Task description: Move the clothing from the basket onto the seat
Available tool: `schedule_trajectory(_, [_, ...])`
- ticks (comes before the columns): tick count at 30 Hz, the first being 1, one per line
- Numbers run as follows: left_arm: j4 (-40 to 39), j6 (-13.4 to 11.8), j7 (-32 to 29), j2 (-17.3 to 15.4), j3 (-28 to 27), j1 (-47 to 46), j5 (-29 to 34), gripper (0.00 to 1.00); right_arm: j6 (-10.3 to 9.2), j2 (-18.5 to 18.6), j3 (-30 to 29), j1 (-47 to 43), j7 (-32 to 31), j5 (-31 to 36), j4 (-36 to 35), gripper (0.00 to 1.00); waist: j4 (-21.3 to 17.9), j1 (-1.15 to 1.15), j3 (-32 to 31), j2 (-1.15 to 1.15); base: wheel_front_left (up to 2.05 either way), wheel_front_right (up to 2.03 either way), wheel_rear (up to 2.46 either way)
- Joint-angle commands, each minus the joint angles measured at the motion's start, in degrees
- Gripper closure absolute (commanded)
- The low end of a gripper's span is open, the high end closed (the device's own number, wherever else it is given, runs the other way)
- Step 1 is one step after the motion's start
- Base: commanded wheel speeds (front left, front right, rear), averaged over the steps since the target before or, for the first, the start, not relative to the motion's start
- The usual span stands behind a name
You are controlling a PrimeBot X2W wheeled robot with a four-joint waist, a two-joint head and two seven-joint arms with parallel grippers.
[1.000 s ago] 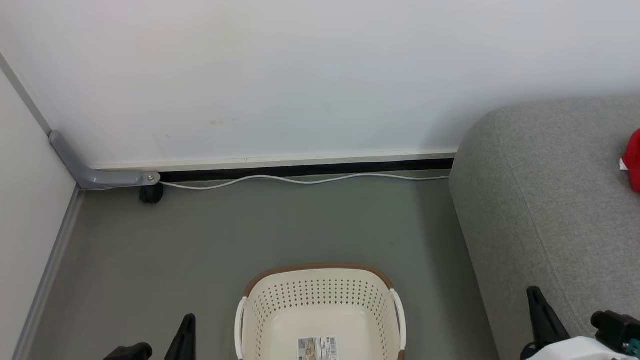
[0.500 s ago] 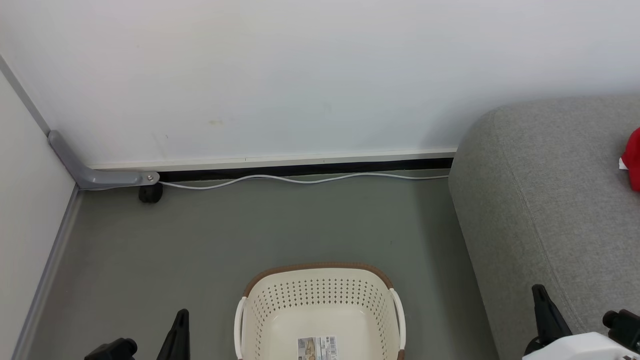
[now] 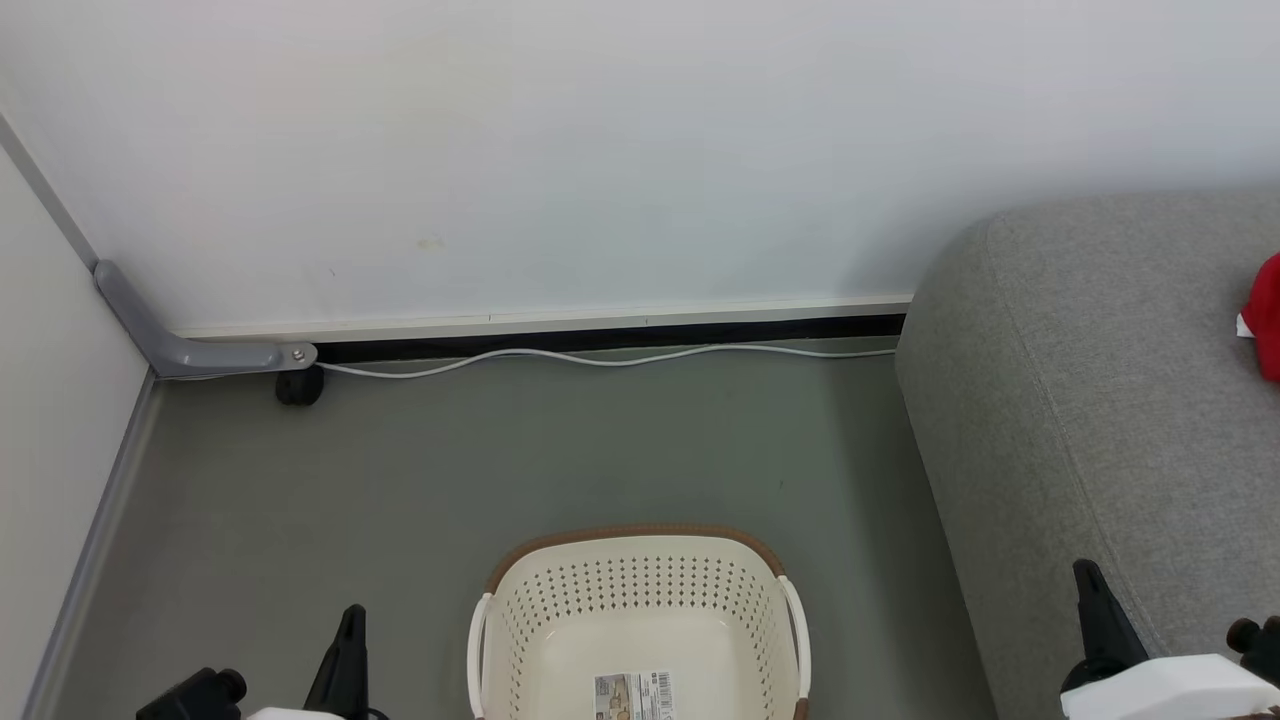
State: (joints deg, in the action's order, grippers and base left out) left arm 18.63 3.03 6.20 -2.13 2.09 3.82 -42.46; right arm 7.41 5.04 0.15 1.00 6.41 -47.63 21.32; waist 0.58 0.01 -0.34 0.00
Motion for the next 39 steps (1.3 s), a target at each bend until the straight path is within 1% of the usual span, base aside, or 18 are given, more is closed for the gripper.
schedule_trajectory(1, [-1.78,0.59,-0.3,-0.41,-1.32,-3.44,-1.55,1.0,0.03,0.43,-0.15,2.57,-0.51,-1.6,-1.81,1.0,-0.01,-0.01,0.01,0.0,0.0,0.0,0.0])
schedule_trajectory(14, [-2.23,1.22,-2.32,-0.46,-2.51,-4.51,-9.4,1.0,0.04,0.0,-1.22,3.0,-2.54,-8.59,-2.7,1.0,-0.1,-0.01,0.09,0.0,0.0,0.0,0.0])
schedule_trajectory(39, [-3.22,2.59,-6.71,-0.59,-5.09,-6.84,-26.44,1.0,0.06,-0.91,-3.54,3.92,-6.93,-23.77,-4.64,1.0,-0.3,-0.01,0.27,0.0,0.0,0.0,0.0])
